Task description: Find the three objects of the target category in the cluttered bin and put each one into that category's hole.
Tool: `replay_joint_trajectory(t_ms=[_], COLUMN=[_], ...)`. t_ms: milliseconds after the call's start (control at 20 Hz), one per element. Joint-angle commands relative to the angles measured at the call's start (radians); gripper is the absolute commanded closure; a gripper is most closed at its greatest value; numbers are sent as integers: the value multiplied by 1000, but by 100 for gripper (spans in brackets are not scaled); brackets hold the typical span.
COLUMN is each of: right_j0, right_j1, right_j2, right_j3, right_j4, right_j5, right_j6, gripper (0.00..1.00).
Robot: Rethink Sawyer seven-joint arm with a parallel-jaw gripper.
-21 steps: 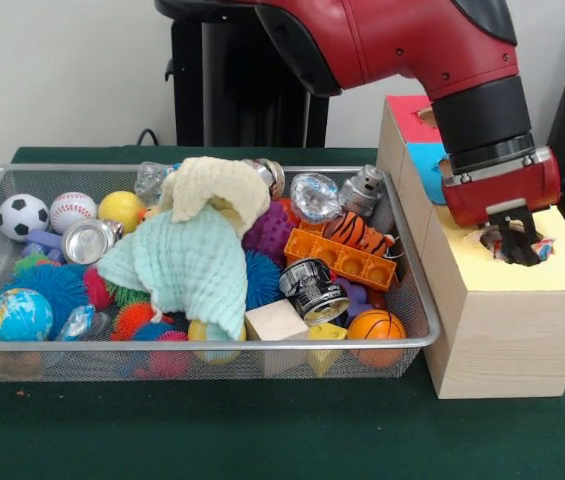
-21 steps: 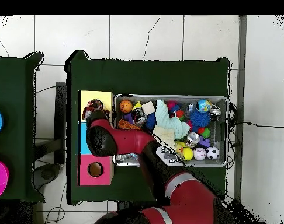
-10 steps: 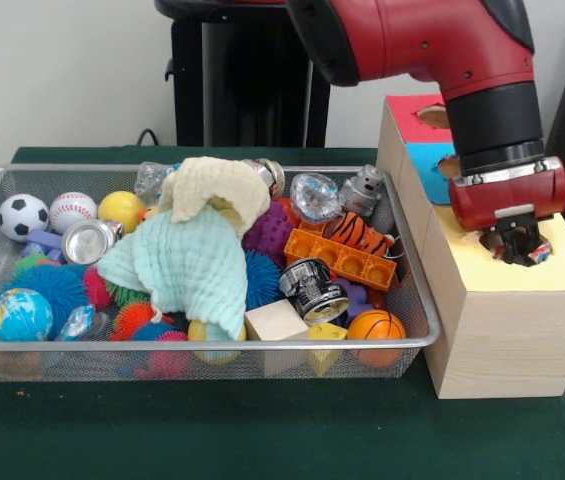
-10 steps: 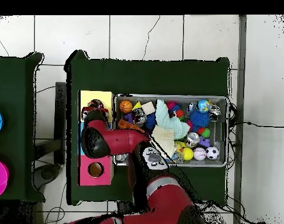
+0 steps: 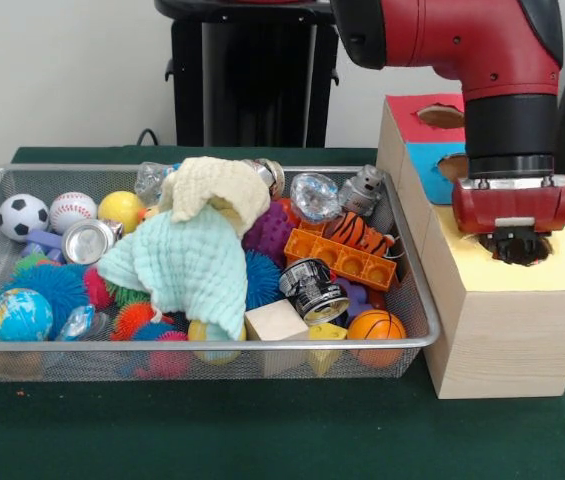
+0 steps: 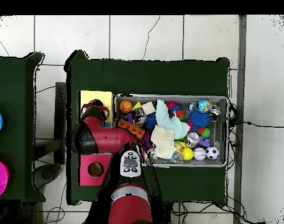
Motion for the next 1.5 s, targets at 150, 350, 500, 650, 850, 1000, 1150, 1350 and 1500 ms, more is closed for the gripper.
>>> replay_joint_trajectory(t_ms=[150, 350, 500, 650, 850, 1000, 1150, 1350, 1500], right_j0=[-140, -153, -169, -186, -203, -161, 21, 78, -29], right_j1=[298, 305, 303, 304, 295, 286, 314, 335, 294], right_j2=[-38, -23, 1, 22, 46, -2, -236, -323, -177], right_j3=[-30, -46, -51, -44, -28, -33, -87, -96, -56], right_j4=[31, 27, 21, 17, 17, 35, 112, 142, 93], right_j5=[169, 187, 204, 212, 207, 216, 218, 149, 146], right_j6=[101, 98, 96, 101, 116, 128, 154, 149, 146], gripper=[100, 100, 100, 100, 100, 100, 100, 100, 100])
